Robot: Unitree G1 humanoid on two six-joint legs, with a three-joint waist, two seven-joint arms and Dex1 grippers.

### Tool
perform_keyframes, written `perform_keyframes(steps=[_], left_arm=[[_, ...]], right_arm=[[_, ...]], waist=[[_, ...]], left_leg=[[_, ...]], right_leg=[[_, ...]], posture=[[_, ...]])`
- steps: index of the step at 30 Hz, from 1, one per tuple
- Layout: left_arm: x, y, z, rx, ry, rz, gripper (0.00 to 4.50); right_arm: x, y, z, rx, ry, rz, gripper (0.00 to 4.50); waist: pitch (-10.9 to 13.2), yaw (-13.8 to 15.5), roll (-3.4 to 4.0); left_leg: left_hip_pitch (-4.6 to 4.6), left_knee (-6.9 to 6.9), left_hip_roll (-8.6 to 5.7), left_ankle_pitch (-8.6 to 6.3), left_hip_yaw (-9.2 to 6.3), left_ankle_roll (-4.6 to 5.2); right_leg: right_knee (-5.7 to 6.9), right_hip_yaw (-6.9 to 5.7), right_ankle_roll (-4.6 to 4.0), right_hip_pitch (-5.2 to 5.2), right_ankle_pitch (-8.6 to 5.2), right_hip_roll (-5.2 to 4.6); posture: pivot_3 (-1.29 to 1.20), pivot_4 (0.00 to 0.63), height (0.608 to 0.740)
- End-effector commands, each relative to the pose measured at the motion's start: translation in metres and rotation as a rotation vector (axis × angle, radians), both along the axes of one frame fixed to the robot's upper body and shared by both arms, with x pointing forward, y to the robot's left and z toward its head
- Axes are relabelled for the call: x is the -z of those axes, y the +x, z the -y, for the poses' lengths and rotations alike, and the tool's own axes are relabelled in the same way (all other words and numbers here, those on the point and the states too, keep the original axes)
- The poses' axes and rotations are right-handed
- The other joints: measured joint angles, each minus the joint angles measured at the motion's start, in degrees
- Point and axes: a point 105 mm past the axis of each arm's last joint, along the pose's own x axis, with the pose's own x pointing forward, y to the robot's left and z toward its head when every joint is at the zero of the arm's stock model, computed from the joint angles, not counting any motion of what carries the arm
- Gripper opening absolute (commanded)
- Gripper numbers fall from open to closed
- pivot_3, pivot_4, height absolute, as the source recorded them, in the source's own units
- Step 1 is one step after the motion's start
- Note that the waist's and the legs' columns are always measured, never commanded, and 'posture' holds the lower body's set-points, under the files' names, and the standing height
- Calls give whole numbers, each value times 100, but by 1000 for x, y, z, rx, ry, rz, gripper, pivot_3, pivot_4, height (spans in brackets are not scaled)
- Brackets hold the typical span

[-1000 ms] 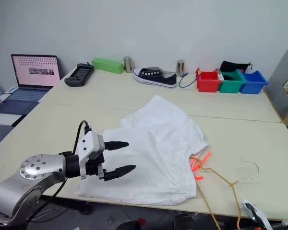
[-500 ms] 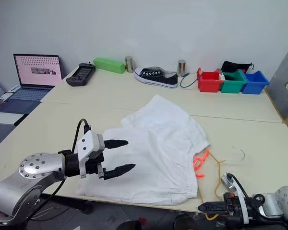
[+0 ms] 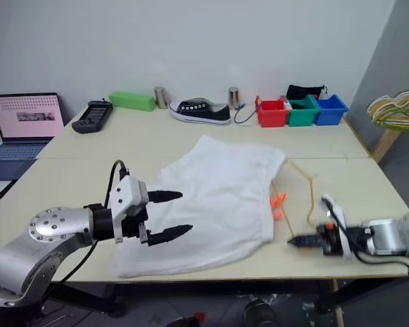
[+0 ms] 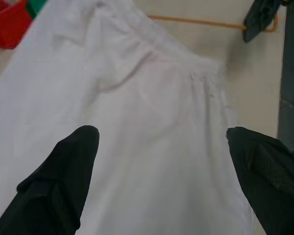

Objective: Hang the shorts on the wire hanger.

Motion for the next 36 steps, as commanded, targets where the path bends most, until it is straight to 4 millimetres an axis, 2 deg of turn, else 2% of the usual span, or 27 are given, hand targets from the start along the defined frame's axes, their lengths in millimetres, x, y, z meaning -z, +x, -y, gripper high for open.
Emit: perform_keyframes(steps=[1, 2, 4, 7, 9, 12, 14, 16, 18, 22, 26, 30, 36], left_arm=[[-9, 4, 1, 27, 8, 46, 4416], [-11, 6, 2, 30, 8, 60, 4416], [-19, 15, 2, 9, -2, 112, 4416], [-39, 30, -1, -3, 5, 188, 4416], [-59, 42, -5, 17, 41, 256, 4416], [-93, 64, -11, 39, 94, 359, 4416], [-110, 79, -13, 61, 146, 425, 4416], [-118, 90, -13, 82, 189, 463, 4416], [-125, 104, -7, 125, 244, 503, 4416], [-120, 120, 5, 226, 344, 515, 4416], [-103, 128, 16, 322, 442, 492, 4416], [-84, 130, 16, 384, 525, 450, 4416], [-71, 139, 15, 378, 609, 464, 4416]], right_arm=[[-18, 6, -4, -37, 3, 30, 0], [-20, 7, -7, -51, -18, 53, 0], [-21, 14, -10, -78, -114, 143, 0], [-14, 36, -6, -115, -381, 377, 0], [-7, 54, 3, -156, -587, 542, 0], [-8, 77, 6, -238, -778, 741, 0], [-12, 91, 4, -292, -875, 853, 0], [-15, 100, 1, -328, -930, 918, 0], [-21, 107, -11, -376, -966, 996, 0], [-33, 110, -38, -446, -967, 1093, 0], [-44, 104, -62, -496, -948, 1158, 0], [-50, 100, -74, -515, -940, 1186, 0], [-56, 93, -88, -516, -910, 1194, 0]], waist=[[-26, -12, -32], [-36, -11, -41], [-39, -7, -35], [-46, 0, -18], [-46, 1, -13], [-50, -4, -17], [-49, -10, -14], [-49, -36, -14], [-49, -46, -14], [-49, -51, -14], [-49, -62, -14], [-49, -159, -14], [-49, -246, -14]], left_leg=[[0, 2, -4, 12, 15, 15], [0, 5, -13, 18, 31, 23], [-1, 10, -14, 22, 39, 28], [-10, 18, -14, 52, 55, 65], [-14, 22, -25, 58, 76, 72], [-45, 25, -19, 55, 100, 62], [-96, 30, -23, 54, 102, 56], [-112, 29, -21, 58, 94, 50], [-110, 39, -31, 69, 91, 31], [-109, 42, -33, 77, 85, 20], [-105, 58, -30, 89, 84, 29], [-105, 98, -27, 91, 79, 32], [-105, 113, -27, 91, 55, 34]], right_leg=[[1, -14, 30, -1, 42, -23], [5, -18, 78, -2, 89, -43], [14, -22, 95, -13, 123, -48], [44, -29, 110, -36, 134, -41], [50, -24, 136, -51, 122, -26], [88, -24, 132, -91, 108, -24], [123, -31, 125, -146, 102, -29], [140, -31, 124, -171, 103, -32], [184, -33, 133, -183, 92, -45], [206, -50, 129, -188, 89, -43], [218, -54, 129, -184, 89, -43], [231, -51, 131, -172, 90, -41], [248, -51, 137, -166, 94, -43]], posture=[[-285, 31, 740], [-285, 31, 740], [-283, 28, 740], [-279, 26, 740], [-267, 26, 740], [-252, 23, 740], [-252, 22, 740], [-251, 20, 740], [-252, 18, 740], [-260, 16, 740], [-278, 18, 740], [-295, 24, 740], [-297, 26, 740]])
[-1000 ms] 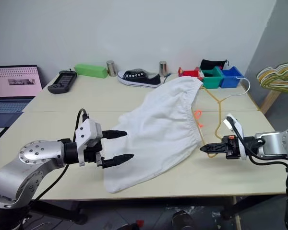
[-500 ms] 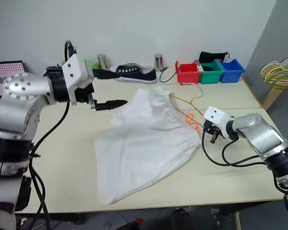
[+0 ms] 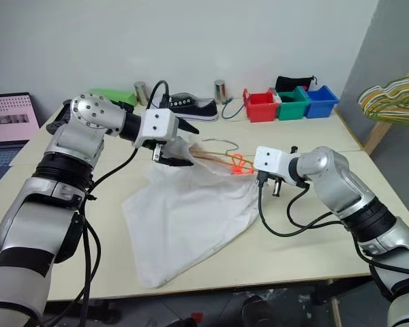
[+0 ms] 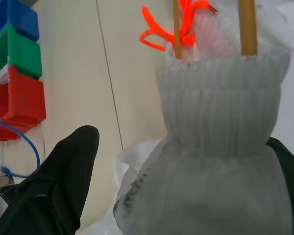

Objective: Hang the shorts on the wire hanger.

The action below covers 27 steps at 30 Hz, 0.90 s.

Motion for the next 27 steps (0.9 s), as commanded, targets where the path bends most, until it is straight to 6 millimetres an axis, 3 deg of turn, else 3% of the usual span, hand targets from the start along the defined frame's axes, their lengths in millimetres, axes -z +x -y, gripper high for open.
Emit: perform_keyframes(steps=[1, 7, 16, 26, 27], left_arm=[[-12, 5, 5, 9, 24, 82, 4416], [-10, 10, 6, -5, 22, 102, 3258], [-9, 7, 3, 7, 42, 81, 1351], [-10, 10, 4, -12, 29, 106, 1138], [-12, 11, 4, -18, 21, 107, 1137]], right_arm=[[-37, -6, -20, -55, 59, 85, 0], [-40, -18, -35, -69, 117, 22, 0], [-45, -19, -41, -31, 171, -29, 0], [-48, -22, -42, -45, 170, -31, 0], [-48, -22, -42, -44, 174, -34, 236]], waist=[[0, -30, 0], [0, -109, 0], [0, -131, 0], [0, -138, 0], [0, -141, 0]], left_leg=[[1, 1, 0, 0, -5, 0], [3, 4, -2, 5, -25, 7], [10, 6, 1, 17, -29, 26], [9, 7, 2, 18, -31, 27], [9, 7, 2, 18, -31, 27]], right_leg=[[11, -2, 0, -1, 0, -1], [54, -16, -1, -9, -1, 0], [68, -18, -2, -9, 1, -1], [69, -18, -2, -9, 1, -5], [71, -18, -3, -9, 1, -5]], posture=[[-298, 26, 740], [-293, 25, 740], [-291, 23, 740], [-294, 14, 740], [-297, 12, 740]])
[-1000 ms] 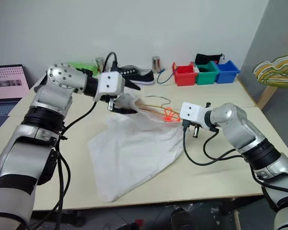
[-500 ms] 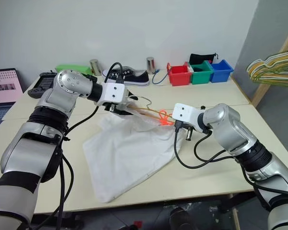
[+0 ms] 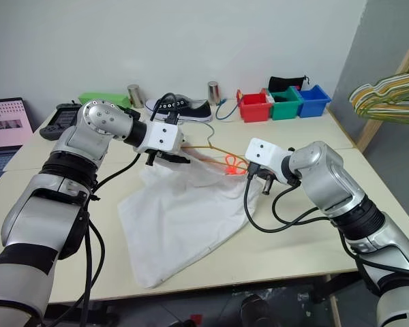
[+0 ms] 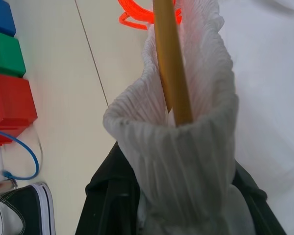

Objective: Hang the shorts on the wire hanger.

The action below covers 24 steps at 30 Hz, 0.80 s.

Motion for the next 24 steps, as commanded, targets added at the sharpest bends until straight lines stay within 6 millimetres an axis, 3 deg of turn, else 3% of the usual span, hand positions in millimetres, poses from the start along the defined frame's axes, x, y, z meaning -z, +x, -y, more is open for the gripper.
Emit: perform_keyframes(steps=[1, 10, 18, 24], left_arm=[[-24, 6, 9, -20, -89, 81, 1137], [-23, 5, -3, -60, -116, 80, 1137], [-16, -2, -18, -84, -122, 62, 1137], [-8, -10, -26, -97, -100, 40, 1137]], right_arm=[[-36, -10, -23, -127, 65, 99, 490], [-38, -10, 1, -95, 37, 95, 2569], [-58, -4, 50, 47, 44, 92, 4461], [-69, 17, 59, 142, 96, 178, 4461]], waist=[[0, -4, 0], [-4, -93, -4], [-4, -137, -4], [-4, -285, -4]], left_leg=[[0, 1, 0, 0, -1, 0], [0, 8, 0, 2, -9, 0], [2, 10, 3, 3, -10, -1], [32, 11, 1, 8, -1, -1]], right_leg=[[1, 0, 0, 0, 0, 0], [9, -7, 0, 4, 0, -4], [12, -9, 0, 7, 0, -7], [38, 4, 0, 20, 0, -6]], posture=[[-297, 12, 740], [-298, 8, 740], [-303, 19, 740], [-299, 23, 740]])
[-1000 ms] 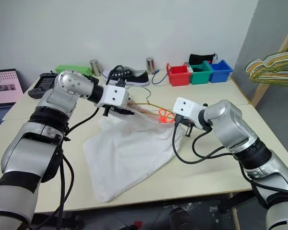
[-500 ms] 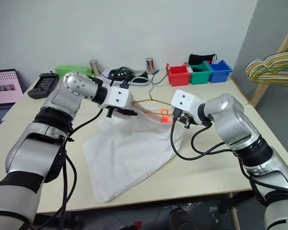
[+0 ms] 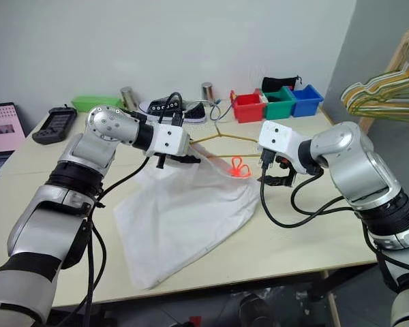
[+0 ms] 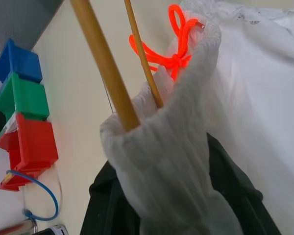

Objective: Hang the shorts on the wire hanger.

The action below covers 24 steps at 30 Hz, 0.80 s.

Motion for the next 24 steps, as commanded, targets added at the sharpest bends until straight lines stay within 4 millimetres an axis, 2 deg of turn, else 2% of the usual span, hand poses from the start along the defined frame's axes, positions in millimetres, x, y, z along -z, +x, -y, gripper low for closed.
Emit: perform_keyframes(steps=[1, 4, 7, 13, 18, 24], left_arm=[[-12, 0, -24, -88, -16, 23, 1137], [-13, -1, -26, -91, -5, 29, 1137], [-15, -3, -26, -93, -5, 32, 1137], [-15, -12, -35, -104, -4, 20, 1137], [-13, -20, -39, -125, -34, -4, 1137], [-13, -24, -42, -147, -41, -9, 1137]], right_arm=[[-25, 15, 18, 106, 29, 118, 4461], [-22, 16, 10, 87, 21, 135, 4461], [-15, 14, 4, 67, 30, 112, 4461], [29, -1, 6, 134, 214, -213, 4461], [67, -5, -22, 172, 420, -458, 4461], [82, 9, -55, 209, 617, -581, 4461]], waist=[[0, -50, 0], [0, -44, -1], [0, -42, -1], [-1, -31, -3], [-6, -63, -11], [-8, -13, -14]], left_leg=[[10, -2, -3, 0, 3, 0], [53, -6, 0, 0, 4, 0], [57, -7, 1, 0, 6, 0], [59, -6, 2, 1, 5, -2], [65, -5, 5, 2, 0, -1], [65, -4, -1, 3, -1, -1]], right_leg=[[10, 9, 0, 0, -1, 0], [29, 10, 7, 26, -12, 2], [29, 13, 20, 29, -19, 3], [31, 15, 21, 32, -18, 3], [41, 18, 20, 32, -17, 10], [46, 17, 21, 35, -16, 7]], posture=[[-292, 26, 740], [-285, 26, 740], [-278, 25, 740], [-281, 25, 740], [-282, 27, 740], [-263, 32, 740]])
